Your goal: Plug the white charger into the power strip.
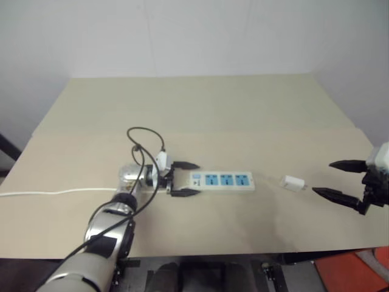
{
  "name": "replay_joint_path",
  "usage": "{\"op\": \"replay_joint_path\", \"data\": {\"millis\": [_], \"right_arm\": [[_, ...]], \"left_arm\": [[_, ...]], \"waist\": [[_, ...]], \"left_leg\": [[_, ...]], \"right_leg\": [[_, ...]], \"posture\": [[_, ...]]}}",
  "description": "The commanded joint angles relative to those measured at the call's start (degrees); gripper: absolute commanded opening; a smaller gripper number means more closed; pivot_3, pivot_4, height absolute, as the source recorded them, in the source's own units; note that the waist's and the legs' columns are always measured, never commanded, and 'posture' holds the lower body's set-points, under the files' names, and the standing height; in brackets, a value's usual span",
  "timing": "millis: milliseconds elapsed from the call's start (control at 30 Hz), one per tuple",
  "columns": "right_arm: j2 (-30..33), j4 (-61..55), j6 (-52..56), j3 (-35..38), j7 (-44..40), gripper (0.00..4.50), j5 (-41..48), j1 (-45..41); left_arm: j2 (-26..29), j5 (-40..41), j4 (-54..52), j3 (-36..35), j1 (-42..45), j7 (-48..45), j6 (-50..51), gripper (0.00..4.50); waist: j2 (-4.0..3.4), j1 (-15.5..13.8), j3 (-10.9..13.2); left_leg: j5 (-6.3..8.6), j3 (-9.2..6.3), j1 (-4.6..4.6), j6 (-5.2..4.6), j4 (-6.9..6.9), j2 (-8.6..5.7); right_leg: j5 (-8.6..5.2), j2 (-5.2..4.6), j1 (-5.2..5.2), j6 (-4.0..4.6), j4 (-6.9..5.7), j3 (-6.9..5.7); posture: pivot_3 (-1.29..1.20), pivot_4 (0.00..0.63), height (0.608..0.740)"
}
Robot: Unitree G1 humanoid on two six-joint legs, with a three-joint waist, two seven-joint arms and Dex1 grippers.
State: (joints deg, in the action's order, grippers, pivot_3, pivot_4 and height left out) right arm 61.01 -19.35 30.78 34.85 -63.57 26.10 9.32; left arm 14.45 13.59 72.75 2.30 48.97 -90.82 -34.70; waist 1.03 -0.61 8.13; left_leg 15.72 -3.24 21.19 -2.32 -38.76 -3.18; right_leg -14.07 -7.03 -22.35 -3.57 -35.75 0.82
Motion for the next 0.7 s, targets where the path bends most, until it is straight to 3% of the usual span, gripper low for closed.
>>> {"op": "replay_joint_path", "data": {"millis": [33, 300, 467, 700], "right_arm": [[-0.2, -1.8, 1.0, 2.9, 0.3, 4.50, 1.2, 0.0], [-1.0, -2.9, 1.7, 2.6, 1.0, 4.50, 1.1, 0.1], [-1.2, -3.0, 1.8, 2.5, 1.2, 4.50, 1.1, 0.0], [-0.8, -3.9, 2.8, 2.1, 1.1, 4.50, 1.5, -0.4]], "left_arm": [[0.0, -2.2, 0.4, -0.9, 0.7, 0.3, -0.7, 4.48], [-0.1, -6.6, 1.1, -1.4, 0.9, 2.1, -1.0, 4.48], [-0.6, -7.6, 1.4, -2.4, 1.0, 3.5, -1.0, 3.33], [-1.4, -9.0, 1.5, -3.1, 0.5, 6.2, -1.6, 3.24]], "waist": [[0.00, 0.1, 0.0], [0.00, 0.0, 0.0], [-0.01, 0.0, 0.0], [-0.01, -0.2, 0.0]], "left_leg": [[0.00, 0.01, 0.00, 0.00, 0.00, 0.00], [0.00, 0.00, -0.01, 0.00, 0.00, 0.00], [0.00, 0.00, -0.02, 0.00, 0.00, 0.00], [0.00, -0.01, -0.02, 0.00, -0.01, 0.00]], "right_leg": [[0.00, 0.00, 0.00, 0.00, 0.00, 0.01], [0.00, 0.00, 0.01, 0.00, 0.00, 0.00], [0.00, 0.00, 0.02, 0.00, -0.01, 0.01], [0.00, 0.00, 0.05, -0.01, -0.02, -0.01]], "posture": [[0.00, 0.150, 0.740], [0.00, 0.150, 0.740], [0.00, 0.150, 0.740], [0.00, 0.150, 0.740]]}}
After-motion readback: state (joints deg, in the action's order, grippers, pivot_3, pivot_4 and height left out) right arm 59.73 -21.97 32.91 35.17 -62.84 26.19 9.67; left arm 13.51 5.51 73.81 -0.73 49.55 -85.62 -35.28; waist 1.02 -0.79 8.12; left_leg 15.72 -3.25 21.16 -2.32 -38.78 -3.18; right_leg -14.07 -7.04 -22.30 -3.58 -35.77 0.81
